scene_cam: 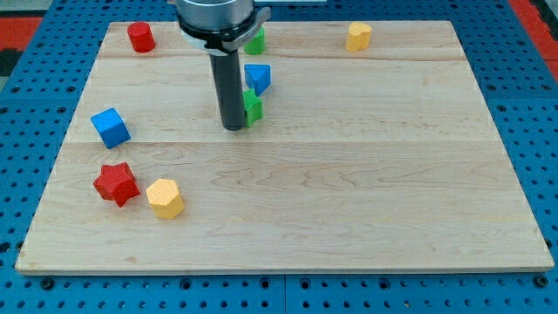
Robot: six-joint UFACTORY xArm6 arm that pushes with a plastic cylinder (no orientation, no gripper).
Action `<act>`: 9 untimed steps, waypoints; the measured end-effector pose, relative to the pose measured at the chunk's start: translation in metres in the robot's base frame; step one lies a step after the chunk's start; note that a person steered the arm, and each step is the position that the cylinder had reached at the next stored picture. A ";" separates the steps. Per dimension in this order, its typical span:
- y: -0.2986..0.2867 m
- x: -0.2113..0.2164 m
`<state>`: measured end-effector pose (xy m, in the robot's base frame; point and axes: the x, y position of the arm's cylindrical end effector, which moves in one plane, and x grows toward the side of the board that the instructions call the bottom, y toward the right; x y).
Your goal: Drag the red star below to the green star
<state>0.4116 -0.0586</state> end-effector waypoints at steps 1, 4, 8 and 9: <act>0.012 0.000; -0.099 0.049; -0.194 0.134; -0.147 0.128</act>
<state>0.5395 -0.2061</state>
